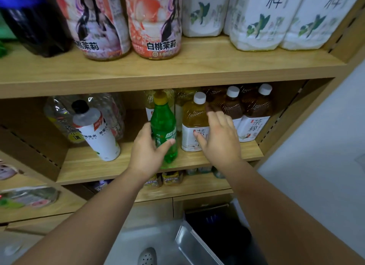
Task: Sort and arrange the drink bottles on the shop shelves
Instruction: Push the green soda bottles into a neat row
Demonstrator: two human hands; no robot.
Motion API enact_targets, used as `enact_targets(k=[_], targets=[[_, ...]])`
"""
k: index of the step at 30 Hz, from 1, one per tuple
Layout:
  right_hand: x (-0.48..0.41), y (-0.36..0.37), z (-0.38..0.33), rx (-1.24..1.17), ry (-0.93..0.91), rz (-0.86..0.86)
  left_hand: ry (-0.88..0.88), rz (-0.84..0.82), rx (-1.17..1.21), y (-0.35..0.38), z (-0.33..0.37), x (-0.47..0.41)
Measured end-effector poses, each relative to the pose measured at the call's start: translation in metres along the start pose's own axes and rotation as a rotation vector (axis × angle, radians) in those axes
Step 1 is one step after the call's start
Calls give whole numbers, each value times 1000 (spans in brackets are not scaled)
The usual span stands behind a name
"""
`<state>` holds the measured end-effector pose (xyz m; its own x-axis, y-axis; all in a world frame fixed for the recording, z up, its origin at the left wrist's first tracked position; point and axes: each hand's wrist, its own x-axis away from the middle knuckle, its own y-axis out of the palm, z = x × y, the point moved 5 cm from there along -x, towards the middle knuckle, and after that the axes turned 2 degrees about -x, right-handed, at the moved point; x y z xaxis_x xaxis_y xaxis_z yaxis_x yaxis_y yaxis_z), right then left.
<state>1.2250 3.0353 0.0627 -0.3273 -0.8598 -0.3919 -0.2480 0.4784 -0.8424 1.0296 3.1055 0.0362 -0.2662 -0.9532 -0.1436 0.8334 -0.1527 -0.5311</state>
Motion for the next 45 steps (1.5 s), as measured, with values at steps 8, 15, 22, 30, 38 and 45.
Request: enact_targets(k=[8, 15, 22, 30, 38, 45], targets=[[32, -56, -40, -511, -125, -215, 51, -87, 202, -48, 45, 65], [39, -103, -67, -866, -119, -277, 176, -146, 350, -66, 111, 98], [23, -200, -91, -973, -227, -127, 412, -70, 461, -112, 217, 93], [-16, -319, -127, -824, -406, 52, 644, -36, 508, -158, 358, 73], [-73, -426, -171, -690, -453, 369, 771, 208, 337, -210, 468, 35], [-135, -491, -156, -537, -390, 627, 767, 262, 348, -240, 530, -20]])
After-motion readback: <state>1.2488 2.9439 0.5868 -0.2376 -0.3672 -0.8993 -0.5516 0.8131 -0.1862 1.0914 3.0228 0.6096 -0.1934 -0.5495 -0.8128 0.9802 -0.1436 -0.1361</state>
